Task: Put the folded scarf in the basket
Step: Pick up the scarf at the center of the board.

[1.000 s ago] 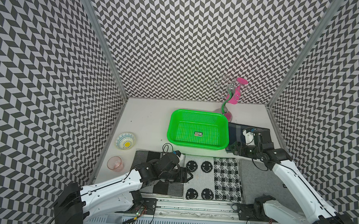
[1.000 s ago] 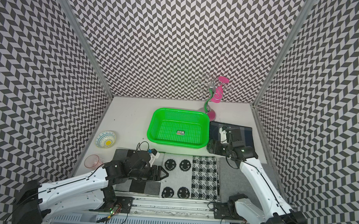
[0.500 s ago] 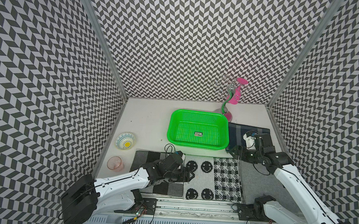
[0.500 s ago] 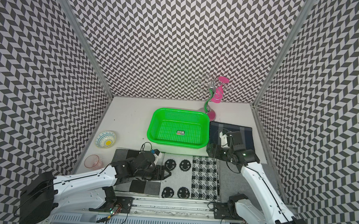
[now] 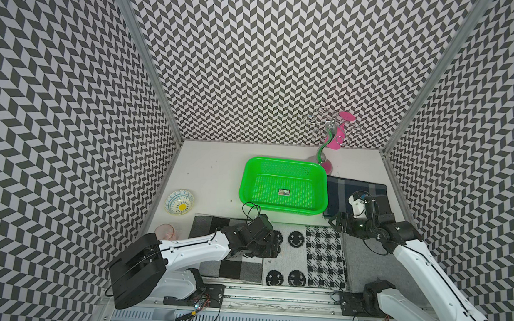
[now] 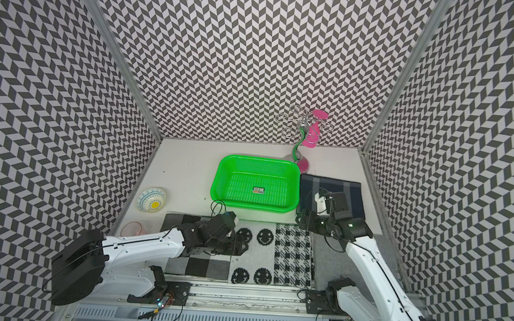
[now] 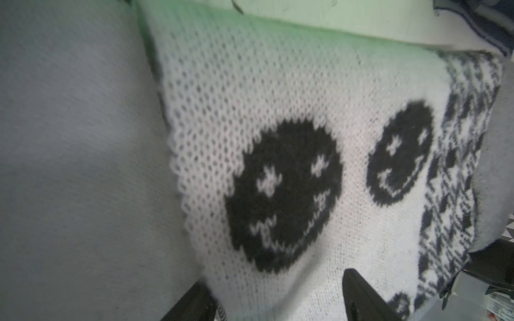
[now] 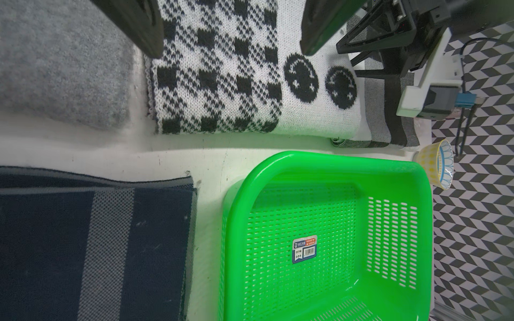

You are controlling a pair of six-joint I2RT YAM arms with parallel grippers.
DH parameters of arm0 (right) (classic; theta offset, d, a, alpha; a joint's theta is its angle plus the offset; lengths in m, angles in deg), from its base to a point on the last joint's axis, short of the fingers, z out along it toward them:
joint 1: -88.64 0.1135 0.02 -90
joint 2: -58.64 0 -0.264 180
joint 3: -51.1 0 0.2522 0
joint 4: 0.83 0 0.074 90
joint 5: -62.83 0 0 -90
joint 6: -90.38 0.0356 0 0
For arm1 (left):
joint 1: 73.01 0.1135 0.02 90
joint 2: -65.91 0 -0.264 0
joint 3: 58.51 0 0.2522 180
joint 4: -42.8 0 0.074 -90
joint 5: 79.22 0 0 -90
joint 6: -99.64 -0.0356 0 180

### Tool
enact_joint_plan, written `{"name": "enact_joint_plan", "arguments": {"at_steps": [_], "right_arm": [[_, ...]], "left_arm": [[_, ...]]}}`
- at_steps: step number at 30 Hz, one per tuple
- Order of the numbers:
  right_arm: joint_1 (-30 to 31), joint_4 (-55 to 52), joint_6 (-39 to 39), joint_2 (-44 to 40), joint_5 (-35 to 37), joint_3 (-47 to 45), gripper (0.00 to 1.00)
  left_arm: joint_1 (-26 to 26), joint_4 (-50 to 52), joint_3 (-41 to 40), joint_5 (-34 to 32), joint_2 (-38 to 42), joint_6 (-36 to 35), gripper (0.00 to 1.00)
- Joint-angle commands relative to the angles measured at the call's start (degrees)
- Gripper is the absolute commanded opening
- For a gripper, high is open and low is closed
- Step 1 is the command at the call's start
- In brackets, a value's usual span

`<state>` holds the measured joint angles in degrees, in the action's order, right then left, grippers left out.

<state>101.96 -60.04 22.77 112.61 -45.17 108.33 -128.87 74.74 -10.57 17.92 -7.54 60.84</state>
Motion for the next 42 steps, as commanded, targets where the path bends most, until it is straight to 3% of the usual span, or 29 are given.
{"name": "enact_joint_plan", "arguments": {"at_steps": [1,3,6,16,20,23,26,29,35,42], "right_arm": [[0.2,0.5,0.6,-1.0,-0.7,-0.3,0.81],[0.2,0.5,0.6,-0.9,-0.9,-0.3,0.81],[0.2,0.9,0.6,-1.1,-1.2,-1.4,0.81],[0.2,-0.1,1.2,-2.1,-0.9,-1.8,0.81],[0.2,-0.7,1.4,-2.4,-1.2,-2.6,0.81],[0.2,-2.2,1.7,-2.5,-1.7,-2.9,0.81],[0.2,-3.5,1.6,-3.2,-3.0,-3.7,0.81],[0.2,-5.9,1.7,-3.3,-5.8,-4.6,0.81],[1.0,-6.8,3.8,-4.1,-6.4,-6.8,0.81],[3.3,-4.3,3.8,0.5,-7.3,-8.6,0.81]], "left_arm": [[-0.1,4.1,-1.0,-2.4,-0.3,-2.0,0.74],[0.2,4.0,-1.6,-1.4,0.3,-1.7,0.75],[-0.4,-0.6,-0.7,0.9,1.0,-0.7,0.85],[-5.1,-2.7,2.7,2.3,-9.4,0.6,0.84],[-5.1,-4.4,1.8,2.4,-9.6,0.8,0.84],[-5.1,-6.2,1.9,2.9,-9.9,0.3,0.75],[-5.1,-8.4,1.4,4.9,-10.8,-0.3,0.43],[-2.5,-7.5,0.1,4.8,-9.1,-1.5,0.28],[7.4,-4.9,-3.2,6.0,-4.0,-7.5,0.26],[10.6,-5.3,-2.8,8.4,-3.9,-9.6,0.27]]}}
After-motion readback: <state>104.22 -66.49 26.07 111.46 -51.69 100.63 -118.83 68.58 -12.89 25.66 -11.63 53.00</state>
